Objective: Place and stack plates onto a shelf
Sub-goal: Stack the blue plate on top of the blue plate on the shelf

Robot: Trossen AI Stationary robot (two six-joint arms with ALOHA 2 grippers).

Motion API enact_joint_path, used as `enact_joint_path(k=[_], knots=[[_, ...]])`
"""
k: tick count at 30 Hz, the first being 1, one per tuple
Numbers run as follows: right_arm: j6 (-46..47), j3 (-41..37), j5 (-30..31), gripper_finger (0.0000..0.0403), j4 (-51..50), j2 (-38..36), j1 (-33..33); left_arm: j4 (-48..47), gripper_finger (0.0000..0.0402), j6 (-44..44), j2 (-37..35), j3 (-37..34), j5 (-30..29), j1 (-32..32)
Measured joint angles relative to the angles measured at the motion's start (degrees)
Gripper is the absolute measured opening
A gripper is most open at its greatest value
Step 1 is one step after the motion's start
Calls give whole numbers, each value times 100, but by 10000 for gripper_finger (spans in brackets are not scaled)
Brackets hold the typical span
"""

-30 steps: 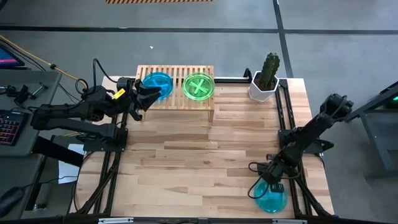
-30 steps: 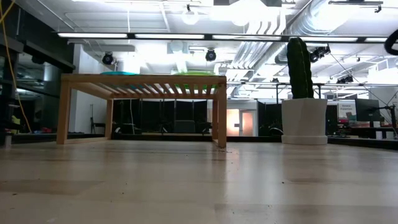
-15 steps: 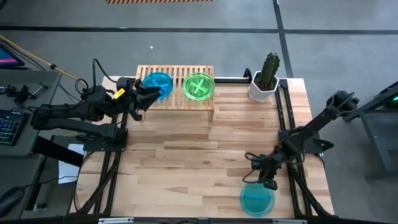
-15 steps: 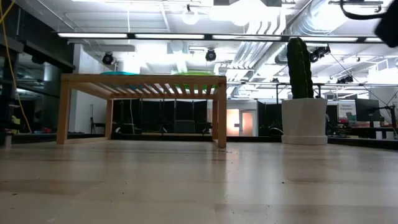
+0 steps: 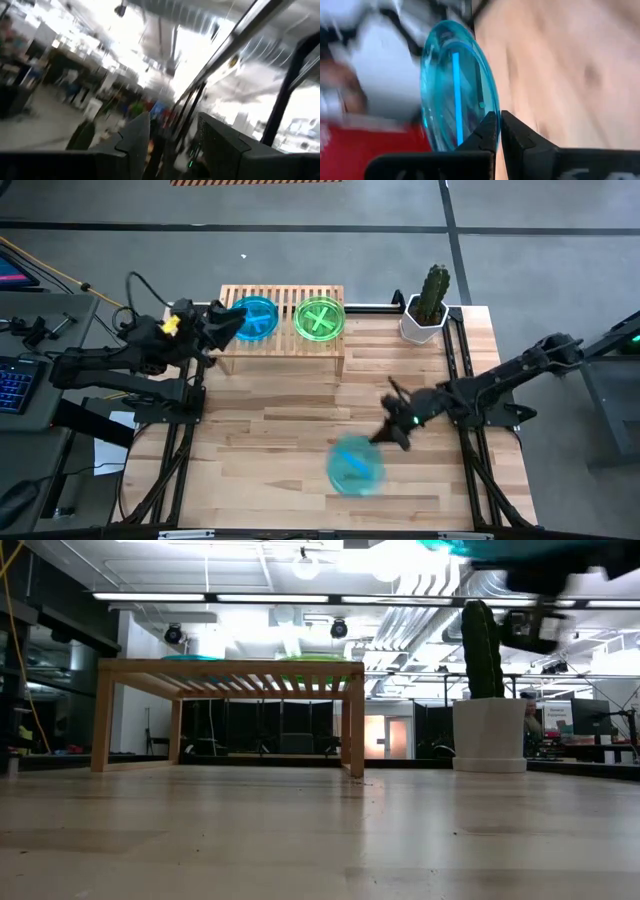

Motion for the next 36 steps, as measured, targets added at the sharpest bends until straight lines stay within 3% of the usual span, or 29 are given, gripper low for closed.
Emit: enact_joint_path(k=[4, 8, 21, 30, 36], knots=[[196, 215, 363, 0, 458, 113, -776, 678, 156, 1, -28, 1, 11, 0], [-307, 1054, 409, 0, 443, 564, -1455, 1069, 156, 2, -37, 2, 11, 0], [-948, 5334, 466, 0, -1916, 3167, -3593, 1220, 156, -4, -37, 2, 16, 0], [-704, 7611, 495, 0, -2168, 5085, -4041, 1236, 156, -290, -37, 2, 20, 0], [-534, 8428, 729, 0, -2444, 5923, -4022, 1238, 156, -304, -37, 2, 20, 0]])
